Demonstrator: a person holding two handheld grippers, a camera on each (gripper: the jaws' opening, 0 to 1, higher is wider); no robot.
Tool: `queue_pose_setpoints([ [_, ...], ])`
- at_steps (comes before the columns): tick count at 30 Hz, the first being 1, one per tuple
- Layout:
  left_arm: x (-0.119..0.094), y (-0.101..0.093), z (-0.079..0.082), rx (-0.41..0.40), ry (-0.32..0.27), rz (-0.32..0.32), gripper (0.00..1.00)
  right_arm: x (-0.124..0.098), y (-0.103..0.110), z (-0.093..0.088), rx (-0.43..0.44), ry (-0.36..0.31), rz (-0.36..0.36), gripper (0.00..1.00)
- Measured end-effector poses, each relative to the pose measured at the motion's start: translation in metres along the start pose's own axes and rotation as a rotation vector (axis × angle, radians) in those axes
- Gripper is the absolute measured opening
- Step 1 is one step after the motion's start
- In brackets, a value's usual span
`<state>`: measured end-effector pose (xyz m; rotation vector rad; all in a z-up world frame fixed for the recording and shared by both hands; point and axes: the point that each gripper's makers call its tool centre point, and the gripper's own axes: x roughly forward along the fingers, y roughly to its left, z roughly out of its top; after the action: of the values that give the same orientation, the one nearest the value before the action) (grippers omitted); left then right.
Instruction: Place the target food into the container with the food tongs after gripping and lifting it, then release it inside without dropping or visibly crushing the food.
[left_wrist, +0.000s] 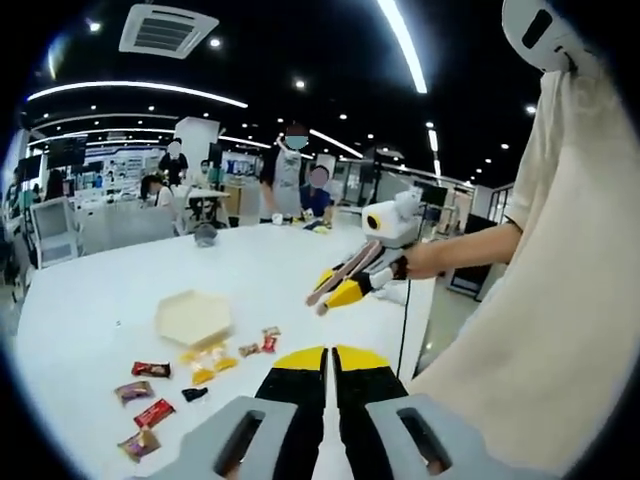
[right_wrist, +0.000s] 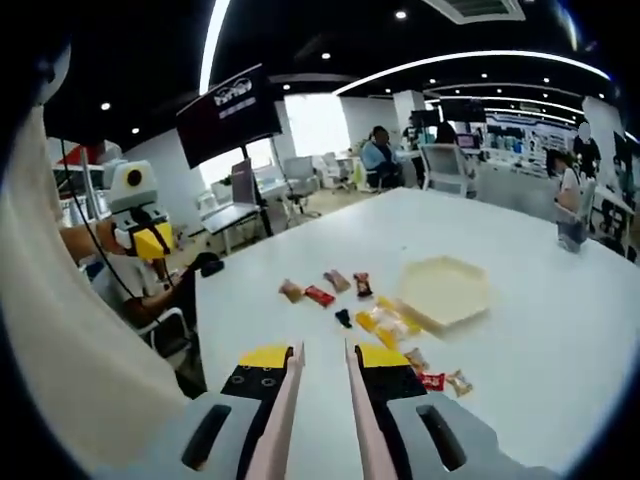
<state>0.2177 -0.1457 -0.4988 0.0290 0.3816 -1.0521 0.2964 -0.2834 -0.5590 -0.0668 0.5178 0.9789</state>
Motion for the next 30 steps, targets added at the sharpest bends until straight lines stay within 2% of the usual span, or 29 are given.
queue_pose_setpoints([
  [2, 0.001, 0.004, -0.004, 0.029, 0.021, 0.025, 0.03, 0.001, -0.003, -0.001, -0.012, 0.011, 0.003, 0.24],
  [7, 0.002, 0.006, -0.011, 0.044, 0.050, 0.035, 0.03, 0.003, -0.010, 0.001, -0.024, 0.020, 0.004, 0.24],
  [12, 0.004, 0.011, -0.017, 0.059, 0.075, 0.060, 0.20, 0.004, -0.022, 0.001, -0.025, 0.028, -0.006, 0.24],
  [16, 0.004, 0.014, -0.020, 0.072, 0.088, 0.073, 0.23, 0.006, -0.032, 0.001, -0.020, 0.034, -0.015, 0.24],
  [21, 0.005, 0.021, -0.023, 0.078, 0.101, 0.091, 0.34, 0.009, -0.049, -0.002, -0.026, 0.057, -0.041, 0.24],
  [30, 0.010, 0.025, -0.032, 0.074, 0.137, 0.096, 0.42, 0.019, -0.078, -0.017, -0.081, 0.147, -0.062, 0.24],
])
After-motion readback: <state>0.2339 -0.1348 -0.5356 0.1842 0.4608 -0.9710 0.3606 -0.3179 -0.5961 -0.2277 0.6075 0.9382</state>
